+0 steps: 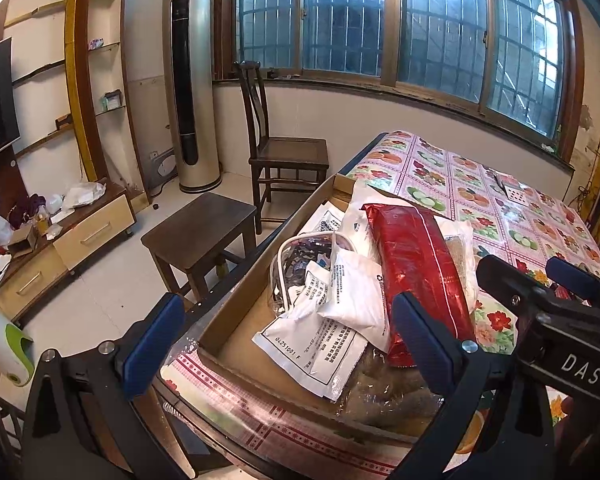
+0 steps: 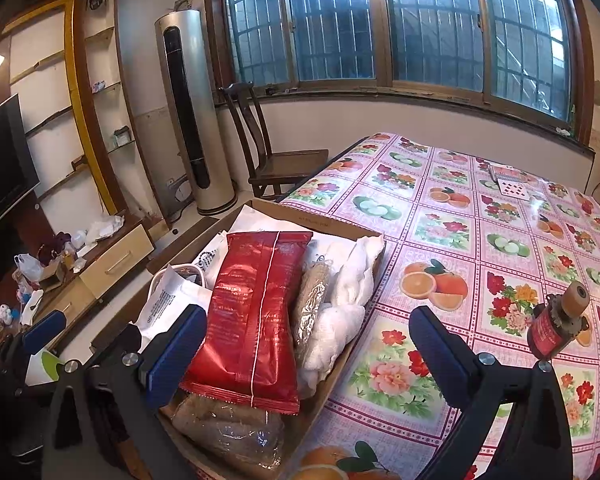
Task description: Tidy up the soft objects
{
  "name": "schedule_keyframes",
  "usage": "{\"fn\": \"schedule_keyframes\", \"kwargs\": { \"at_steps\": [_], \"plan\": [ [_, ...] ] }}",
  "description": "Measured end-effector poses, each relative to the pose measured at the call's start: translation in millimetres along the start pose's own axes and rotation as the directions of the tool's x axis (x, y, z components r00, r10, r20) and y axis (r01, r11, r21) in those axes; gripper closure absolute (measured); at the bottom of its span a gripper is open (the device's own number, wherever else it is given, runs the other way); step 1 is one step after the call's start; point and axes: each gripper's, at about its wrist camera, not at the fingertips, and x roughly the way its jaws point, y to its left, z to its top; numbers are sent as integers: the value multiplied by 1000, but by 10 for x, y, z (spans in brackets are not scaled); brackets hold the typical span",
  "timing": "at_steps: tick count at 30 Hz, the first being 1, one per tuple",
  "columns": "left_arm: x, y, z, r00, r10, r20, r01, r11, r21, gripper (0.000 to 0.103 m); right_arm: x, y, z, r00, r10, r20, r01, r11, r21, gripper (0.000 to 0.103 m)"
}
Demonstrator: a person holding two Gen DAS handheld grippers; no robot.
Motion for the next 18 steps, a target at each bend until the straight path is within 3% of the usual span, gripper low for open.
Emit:
{"fn": "schedule_keyframes", "kwargs": {
  "at_steps": [18],
  "plan": [
    [-73, -145, 3, 1000, 8, 17, -9, 1000, 30, 0, -103, -27, -31, 1000, 1, 16, -1, 1000, 2, 1]
  ]
}}
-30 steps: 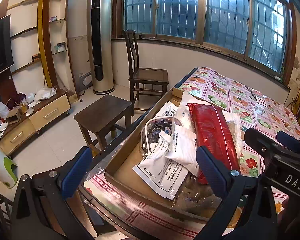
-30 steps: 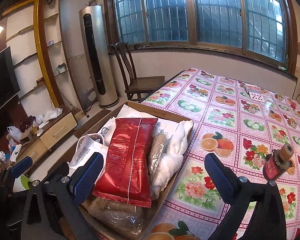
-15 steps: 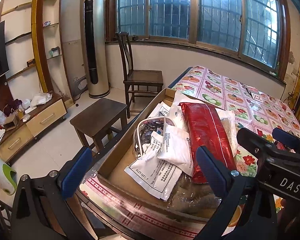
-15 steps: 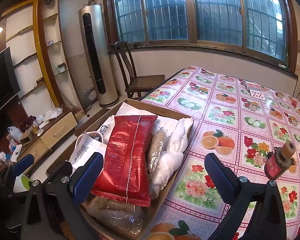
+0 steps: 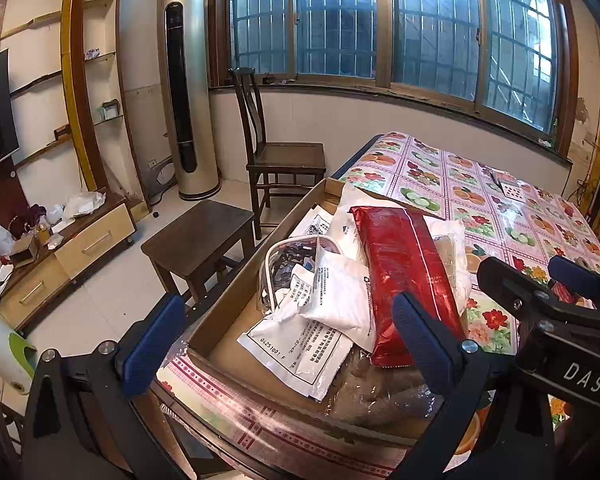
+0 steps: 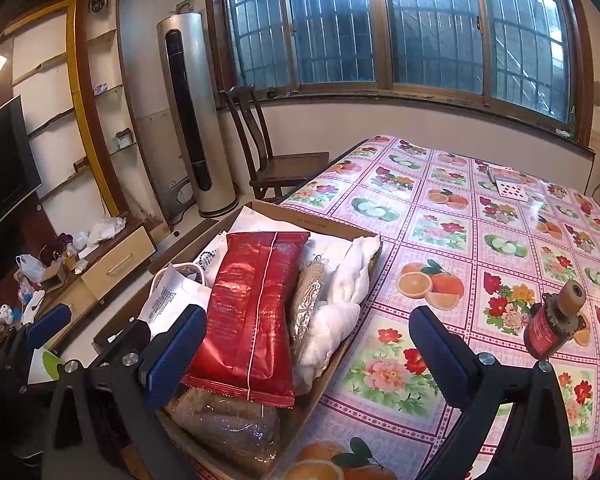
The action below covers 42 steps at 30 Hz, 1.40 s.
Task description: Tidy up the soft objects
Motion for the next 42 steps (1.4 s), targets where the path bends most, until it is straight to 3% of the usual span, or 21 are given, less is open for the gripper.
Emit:
{"fn": "schedule_keyframes", "kwargs": {
  "at_steps": [6, 12, 15, 19, 24, 28, 34, 36, 42],
  "plan": [
    [-108, -330, -14, 998, -65, 4, 65, 997, 35, 0, -140, -190, -57, 1000, -17, 23, 17, 999, 30, 1],
    [-283, -1054, -19, 981, -191, 12, 188, 975, 118, 0, -502, -748, -170, 993, -102, 64, 94, 990, 107, 1],
    [-321, -1537, -35, 962, -273, -20, 272, 947, 173, 0, -734, -1147, -252, 981, -172, 85, 156, 974, 164, 1],
    [-261, -2185, -109, 919, -381, -103, 395, 889, 233, 0, -995, -1713, -420, 954, -286, 92, 258, 937, 235, 0],
    [-173, -2732, -237, 884, -440, -158, 468, 832, 300, 0, -1089, -2329, -639, 924, -379, 54, 343, 882, 324, 0],
    [-57, -2946, -295, 854, -477, -208, 520, 800, 300, 0, -1056, -2573, -760, 915, -403, 22, 370, 859, 354, 0],
    [49, -3071, -339, 846, -488, -213, 532, 788, 309, 0, -983, -2771, -848, 911, -411, -1, 382, 845, 373, 0],
    [104, -3064, -343, 835, -500, -230, 550, 782, 295, 0, -951, -2805, -859, 913, -409, -8, 382, 845, 375, 0],
    [216, -3005, -369, 845, -478, -239, 532, 794, 295, 0, -911, -2855, -878, 921, -391, 6, 357, 846, 396, 0]
  ]
}}
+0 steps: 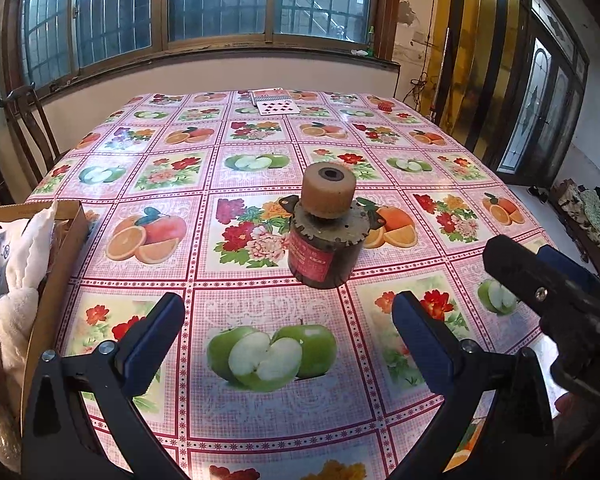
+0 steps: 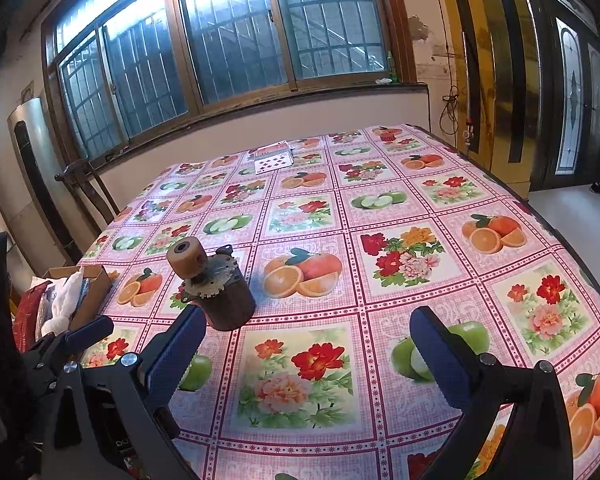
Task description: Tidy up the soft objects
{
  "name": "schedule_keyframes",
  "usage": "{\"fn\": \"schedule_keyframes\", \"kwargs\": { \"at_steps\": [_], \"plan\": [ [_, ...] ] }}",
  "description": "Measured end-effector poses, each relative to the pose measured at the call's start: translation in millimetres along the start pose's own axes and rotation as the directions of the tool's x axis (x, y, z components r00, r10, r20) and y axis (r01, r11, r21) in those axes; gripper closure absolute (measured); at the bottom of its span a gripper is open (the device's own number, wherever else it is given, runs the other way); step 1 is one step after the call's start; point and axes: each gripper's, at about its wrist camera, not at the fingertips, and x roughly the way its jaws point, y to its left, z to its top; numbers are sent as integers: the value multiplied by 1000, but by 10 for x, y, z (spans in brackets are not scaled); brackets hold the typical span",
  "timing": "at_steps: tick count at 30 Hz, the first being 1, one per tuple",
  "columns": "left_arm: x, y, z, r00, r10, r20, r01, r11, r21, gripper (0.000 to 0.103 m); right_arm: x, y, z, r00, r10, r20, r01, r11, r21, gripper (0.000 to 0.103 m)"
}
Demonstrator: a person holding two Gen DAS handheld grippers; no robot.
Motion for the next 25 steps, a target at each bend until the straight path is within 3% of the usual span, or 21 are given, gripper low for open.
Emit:
{"fn": "schedule_keyframes", "kwargs": {
  "at_steps": [4, 7, 25],
  "plan": [
    [118, 139, -22, 998, 6, -63, -10, 998, -67, 0, 7, 9, -3, 1000, 13, 3, -13, 1000, 7, 0],
    [138, 183, -45, 998, 32, -57, -36, 997, -71, 0, 6, 17, -14, 1000, 17, 2, -17, 1000, 9, 0],
    [219, 206, -97, 997, 15, -75, -21, 997, -78, 0, 54, -3, -77, 1000, 25, -11, -25, 999, 21, 0]
  ]
}}
